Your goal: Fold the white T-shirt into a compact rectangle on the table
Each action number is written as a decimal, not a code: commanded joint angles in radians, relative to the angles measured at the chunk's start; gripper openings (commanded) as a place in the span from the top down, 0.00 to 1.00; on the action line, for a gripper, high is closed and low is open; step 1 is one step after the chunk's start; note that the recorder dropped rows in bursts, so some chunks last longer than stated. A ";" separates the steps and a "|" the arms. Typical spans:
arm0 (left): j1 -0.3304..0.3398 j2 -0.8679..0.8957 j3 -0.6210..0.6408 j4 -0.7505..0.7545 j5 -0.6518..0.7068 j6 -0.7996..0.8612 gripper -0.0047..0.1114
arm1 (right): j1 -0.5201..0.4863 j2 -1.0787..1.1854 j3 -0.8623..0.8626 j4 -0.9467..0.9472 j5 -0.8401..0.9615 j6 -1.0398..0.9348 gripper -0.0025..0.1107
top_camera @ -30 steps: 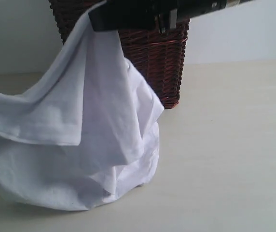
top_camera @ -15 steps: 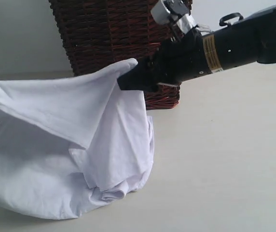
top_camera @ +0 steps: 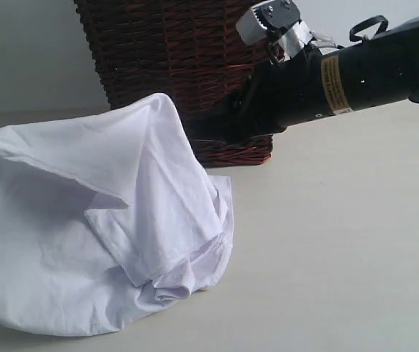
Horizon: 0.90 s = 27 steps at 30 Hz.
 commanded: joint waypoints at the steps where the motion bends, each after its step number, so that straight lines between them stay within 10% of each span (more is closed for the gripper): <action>1: 0.001 0.001 -0.006 -0.023 -0.014 0.019 0.96 | 0.160 -0.018 0.028 0.006 -0.001 -0.045 0.43; 14: 0.001 0.001 -0.006 -0.081 -0.014 0.068 0.96 | 0.571 0.152 0.059 0.006 0.867 -0.209 0.43; 27: 0.001 -0.001 -0.006 -0.091 -0.017 0.073 0.96 | 0.582 0.161 -0.027 0.006 0.980 -0.061 0.48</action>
